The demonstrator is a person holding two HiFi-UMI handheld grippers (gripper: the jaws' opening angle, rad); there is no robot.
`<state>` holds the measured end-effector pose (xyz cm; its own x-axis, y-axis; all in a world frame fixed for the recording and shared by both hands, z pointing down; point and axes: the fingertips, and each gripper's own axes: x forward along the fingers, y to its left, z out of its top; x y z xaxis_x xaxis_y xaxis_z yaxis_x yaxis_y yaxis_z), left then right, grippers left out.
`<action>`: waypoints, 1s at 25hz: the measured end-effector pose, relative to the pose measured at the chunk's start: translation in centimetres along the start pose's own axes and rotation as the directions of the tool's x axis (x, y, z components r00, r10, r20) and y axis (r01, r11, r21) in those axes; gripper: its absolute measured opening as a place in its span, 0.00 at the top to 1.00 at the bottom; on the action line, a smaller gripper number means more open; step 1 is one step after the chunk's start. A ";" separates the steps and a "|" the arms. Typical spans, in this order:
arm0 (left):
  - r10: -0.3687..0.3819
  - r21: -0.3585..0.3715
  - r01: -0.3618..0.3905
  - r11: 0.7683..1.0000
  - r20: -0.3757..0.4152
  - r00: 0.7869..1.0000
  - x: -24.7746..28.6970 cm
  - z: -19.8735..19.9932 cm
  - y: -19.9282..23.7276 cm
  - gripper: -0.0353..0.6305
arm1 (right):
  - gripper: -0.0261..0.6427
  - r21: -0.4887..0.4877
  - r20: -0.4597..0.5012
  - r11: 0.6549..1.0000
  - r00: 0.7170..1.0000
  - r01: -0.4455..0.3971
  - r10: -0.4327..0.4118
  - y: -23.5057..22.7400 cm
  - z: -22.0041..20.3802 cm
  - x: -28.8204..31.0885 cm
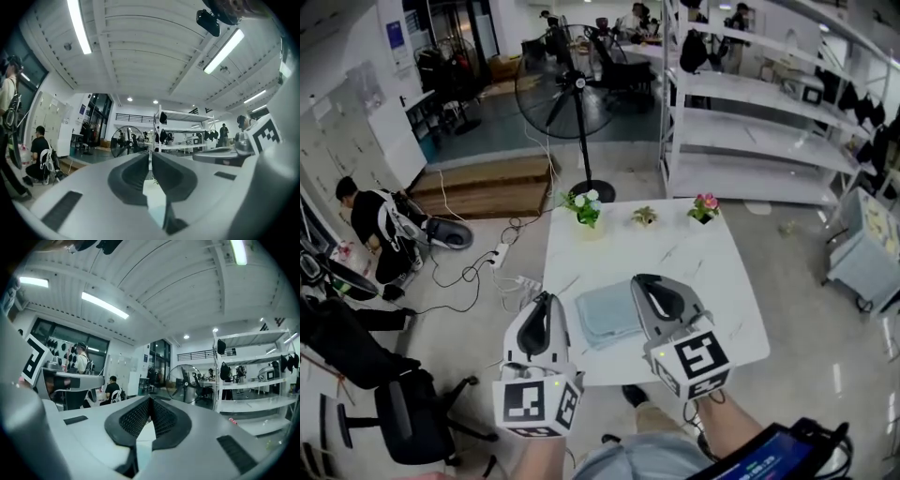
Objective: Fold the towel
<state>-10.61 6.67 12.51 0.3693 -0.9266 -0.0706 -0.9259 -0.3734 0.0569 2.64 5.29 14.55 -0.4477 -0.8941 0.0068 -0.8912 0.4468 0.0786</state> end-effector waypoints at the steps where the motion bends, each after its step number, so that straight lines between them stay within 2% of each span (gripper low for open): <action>1: 0.009 0.008 -0.009 1.000 0.010 1.000 0.0 0.4 0.0 0.91 | 0.93 -0.007 0.003 1.000 1.000 0.005 -0.005 0.0 -0.1 -0.1; 10: 0.022 0.025 -0.022 0.999 -0.008 1.000 1.5 -0.1 0.2 0.92 | 0.94 -0.017 -0.032 1.000 0.999 0.020 -0.021 -0.4 -1.6 0.2; 16: 0.021 0.036 -0.020 0.999 -0.019 1.000 2.4 -0.8 0.2 0.92 | 0.94 -0.024 0.007 1.000 1.000 0.020 -0.020 -0.7 -1.5 1.1; 25: 0.016 0.035 -0.014 0.999 -0.041 0.999 3.1 -1.4 0.4 0.93 | 0.94 -0.023 0.001 1.000 1.000 0.008 -0.008 -0.6 -1.6 2.0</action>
<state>-9.75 3.61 13.74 0.3577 -0.9334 -0.0288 -0.9333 -0.3584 0.0232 2.39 3.16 16.11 -0.4409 -0.8975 0.0056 -0.8926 0.4392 0.1015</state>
